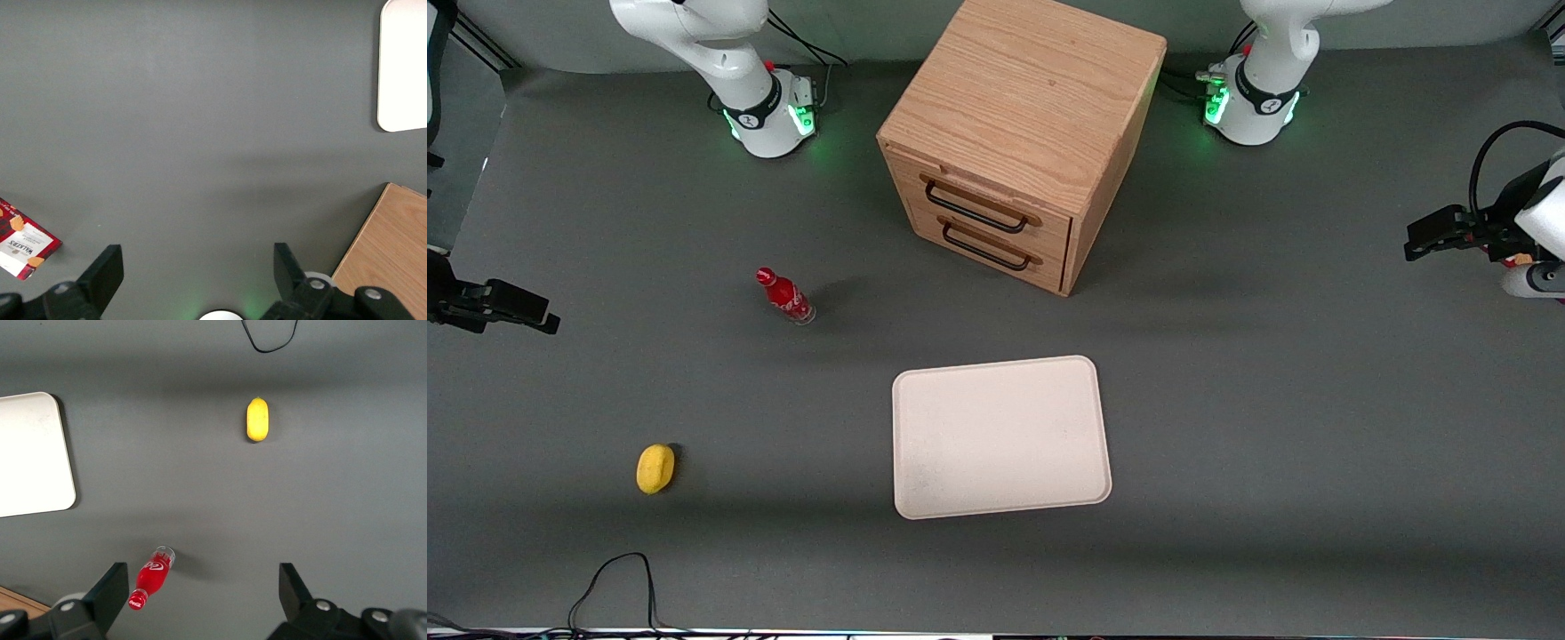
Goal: Place red cookie box on tray
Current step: 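Move the left gripper over the red plaid cookie box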
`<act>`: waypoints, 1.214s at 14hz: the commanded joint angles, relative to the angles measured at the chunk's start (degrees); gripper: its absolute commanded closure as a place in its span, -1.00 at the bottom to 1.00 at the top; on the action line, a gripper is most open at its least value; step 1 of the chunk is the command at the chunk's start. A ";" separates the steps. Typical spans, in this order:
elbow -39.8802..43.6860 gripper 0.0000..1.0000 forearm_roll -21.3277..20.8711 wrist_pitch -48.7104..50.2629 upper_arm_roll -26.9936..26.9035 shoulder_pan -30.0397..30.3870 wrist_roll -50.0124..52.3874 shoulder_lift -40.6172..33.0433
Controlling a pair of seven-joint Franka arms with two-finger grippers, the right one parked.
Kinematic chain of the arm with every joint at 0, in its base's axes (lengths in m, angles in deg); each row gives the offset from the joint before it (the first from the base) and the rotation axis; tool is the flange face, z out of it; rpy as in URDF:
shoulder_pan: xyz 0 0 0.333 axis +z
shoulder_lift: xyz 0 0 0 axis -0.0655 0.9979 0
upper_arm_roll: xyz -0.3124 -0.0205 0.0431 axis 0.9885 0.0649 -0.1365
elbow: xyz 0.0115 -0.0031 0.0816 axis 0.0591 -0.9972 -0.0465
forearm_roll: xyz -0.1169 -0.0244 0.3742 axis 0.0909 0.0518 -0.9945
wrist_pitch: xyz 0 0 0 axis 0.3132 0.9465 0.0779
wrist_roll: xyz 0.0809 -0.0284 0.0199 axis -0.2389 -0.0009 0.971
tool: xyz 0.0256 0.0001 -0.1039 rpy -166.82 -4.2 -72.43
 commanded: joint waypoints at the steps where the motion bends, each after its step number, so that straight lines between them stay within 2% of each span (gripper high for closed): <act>1: -0.39 -1.00 0.49 0.71 -0.31 -0.63 0.07 -0.44; 6: -0.03 -1.00 0.22 0.28 -0.48 -0.10 0.24 -0.44; 9: 0.40 -1.00 -1.61 0.10 -0.92 0.68 0.86 -0.35; 11: 1.19 -1.00 -2.50 0.19 -0.92 5.15 -0.02 0.17; 17: 7.78 -1.00 -2.94 -0.16 -0.92 25.27 0.06 6.84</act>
